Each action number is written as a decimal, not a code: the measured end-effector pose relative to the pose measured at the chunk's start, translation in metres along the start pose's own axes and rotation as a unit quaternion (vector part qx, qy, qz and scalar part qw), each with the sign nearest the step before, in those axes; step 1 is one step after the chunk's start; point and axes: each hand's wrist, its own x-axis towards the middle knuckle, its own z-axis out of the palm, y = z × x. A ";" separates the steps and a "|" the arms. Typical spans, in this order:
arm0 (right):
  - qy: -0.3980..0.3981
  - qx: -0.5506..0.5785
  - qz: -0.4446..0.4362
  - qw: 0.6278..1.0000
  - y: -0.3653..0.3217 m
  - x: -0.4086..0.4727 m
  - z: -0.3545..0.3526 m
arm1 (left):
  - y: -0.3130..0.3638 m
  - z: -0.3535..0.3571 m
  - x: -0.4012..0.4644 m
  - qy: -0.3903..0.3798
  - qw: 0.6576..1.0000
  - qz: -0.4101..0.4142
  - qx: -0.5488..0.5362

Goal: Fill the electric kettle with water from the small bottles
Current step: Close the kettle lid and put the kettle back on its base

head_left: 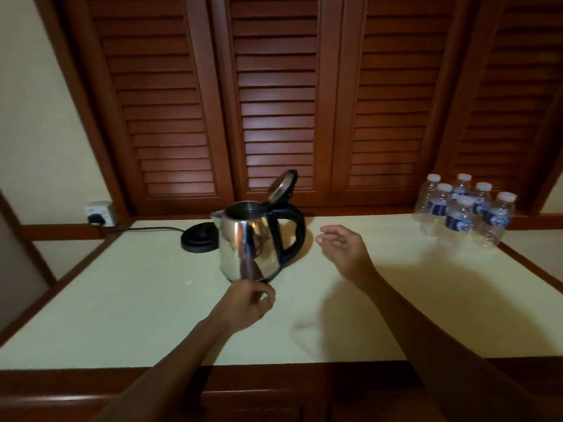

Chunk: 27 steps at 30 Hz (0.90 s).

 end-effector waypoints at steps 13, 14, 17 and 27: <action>0.065 0.025 -0.108 0.992 -0.086 0.014 0.073 | -0.034 -0.094 0.004 0.187 0.966 -0.064 -0.166; 0.066 0.011 -0.109 0.992 -0.089 0.015 0.077 | -0.032 -0.092 0.007 0.175 0.967 -0.051 -0.180; 0.045 -0.027 -0.133 0.990 -0.095 0.020 0.086 | -0.032 -0.083 0.014 0.158 0.966 -0.035 -0.199; -0.076 -0.253 -0.223 0.938 -0.085 0.050 0.094 | -0.038 -0.074 0.018 0.187 0.953 -0.013 -0.238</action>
